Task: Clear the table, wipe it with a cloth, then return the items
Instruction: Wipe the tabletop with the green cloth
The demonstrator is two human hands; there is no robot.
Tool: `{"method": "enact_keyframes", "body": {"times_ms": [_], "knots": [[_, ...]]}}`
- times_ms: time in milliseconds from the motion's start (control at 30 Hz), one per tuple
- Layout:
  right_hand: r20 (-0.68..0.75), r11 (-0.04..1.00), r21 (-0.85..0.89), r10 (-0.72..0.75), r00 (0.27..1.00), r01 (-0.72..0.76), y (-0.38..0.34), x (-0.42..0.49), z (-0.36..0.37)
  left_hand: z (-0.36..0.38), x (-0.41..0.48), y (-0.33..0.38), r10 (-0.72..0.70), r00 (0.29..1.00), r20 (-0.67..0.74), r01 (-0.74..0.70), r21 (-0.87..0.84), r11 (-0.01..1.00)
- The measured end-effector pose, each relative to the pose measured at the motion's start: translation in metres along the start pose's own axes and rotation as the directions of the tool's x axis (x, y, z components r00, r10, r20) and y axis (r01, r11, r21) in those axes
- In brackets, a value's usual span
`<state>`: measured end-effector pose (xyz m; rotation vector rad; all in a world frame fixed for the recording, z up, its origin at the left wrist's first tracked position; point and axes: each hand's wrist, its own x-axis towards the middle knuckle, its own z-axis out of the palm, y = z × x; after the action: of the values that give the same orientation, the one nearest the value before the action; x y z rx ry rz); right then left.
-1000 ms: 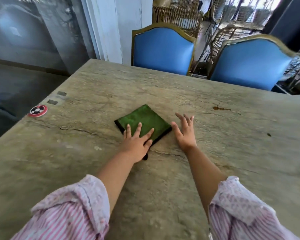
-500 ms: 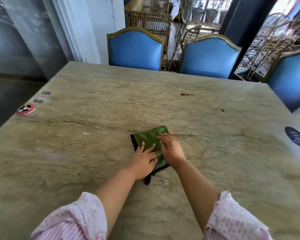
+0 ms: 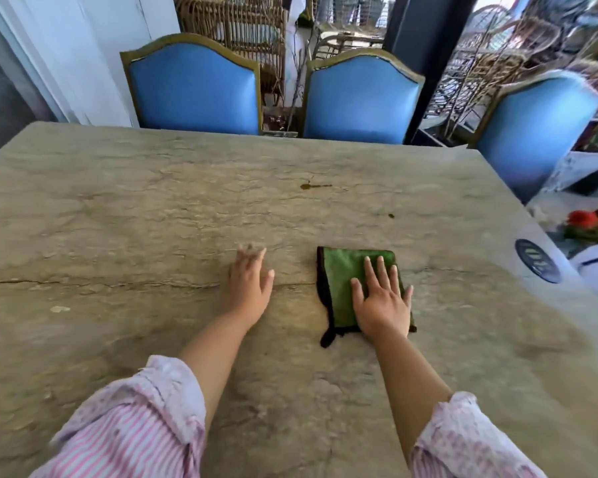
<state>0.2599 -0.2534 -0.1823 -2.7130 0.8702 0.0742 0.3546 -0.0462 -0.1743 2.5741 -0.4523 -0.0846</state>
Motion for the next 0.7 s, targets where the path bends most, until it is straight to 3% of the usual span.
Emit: {"method": "enact_keyframes", "body": {"times_ms": [200, 333, 467, 600, 700], "knots": [[-0.050, 0.982, 0.010, 0.187, 0.981, -0.187, 0.007, 0.086, -0.012, 0.006, 0.030, -0.020, -0.132, 0.991, -0.030, 0.135, 0.207, 0.969], [-0.035, 0.978, -0.005, 0.208, 0.977, -0.208, -0.007, 0.145, -0.020, 0.009, 0.030, -0.021, -0.144, 0.989, -0.043, 0.151, 0.264, 0.953], [-0.013, 0.994, -0.010, 0.108, 0.994, -0.108, -0.045, 0.148, -0.011, 0.007, 0.030, -0.020, -0.146, 0.989, -0.033, 0.150, 0.263, 0.953], [0.032, 0.995, 0.007, -0.097, 0.995, 0.097, -0.071, 0.097, 0.003, 0.006, 0.030, -0.018, -0.141, 0.989, -0.033, 0.145, 0.240, 0.960], [0.031, 0.989, 0.010, -0.149, 0.988, 0.149, -0.063, 0.058, 0.008, 0.005, 0.030, -0.018, -0.141, 0.989, -0.039, 0.146, 0.217, 0.965]]}}
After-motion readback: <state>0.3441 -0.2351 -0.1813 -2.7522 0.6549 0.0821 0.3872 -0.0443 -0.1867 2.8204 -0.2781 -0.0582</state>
